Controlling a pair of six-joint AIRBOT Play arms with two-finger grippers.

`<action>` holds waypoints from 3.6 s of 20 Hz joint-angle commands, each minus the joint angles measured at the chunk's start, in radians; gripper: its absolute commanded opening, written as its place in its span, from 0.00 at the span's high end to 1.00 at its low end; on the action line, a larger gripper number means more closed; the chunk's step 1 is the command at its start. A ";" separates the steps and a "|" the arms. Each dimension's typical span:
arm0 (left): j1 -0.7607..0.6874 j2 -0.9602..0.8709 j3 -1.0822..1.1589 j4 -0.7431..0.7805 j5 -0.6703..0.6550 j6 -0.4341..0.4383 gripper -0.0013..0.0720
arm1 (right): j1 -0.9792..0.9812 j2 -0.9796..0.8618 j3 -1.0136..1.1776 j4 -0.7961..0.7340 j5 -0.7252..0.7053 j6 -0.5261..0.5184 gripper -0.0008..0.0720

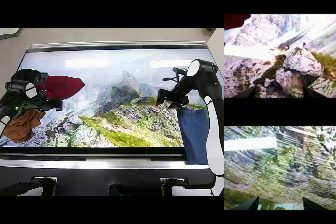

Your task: Fold the shirts.

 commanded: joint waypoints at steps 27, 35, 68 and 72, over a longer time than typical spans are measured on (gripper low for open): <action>0.280 0.012 0.180 0.098 -0.229 0.070 0.00 | 0.000 -0.003 0.001 0.001 -0.222 0.008 0.06; 0.875 0.016 -0.146 -0.212 -0.018 0.054 0.00 | 0.000 -0.003 0.001 0.013 -0.095 -0.029 0.07; -0.262 0.467 -0.023 -0.624 0.442 0.092 0.95 | -0.001 0.298 0.001 -0.066 0.061 -0.080 0.08; -0.265 0.258 -0.081 -0.452 0.322 0.029 0.95 | -0.002 0.308 -0.006 -0.050 0.079 -0.079 0.08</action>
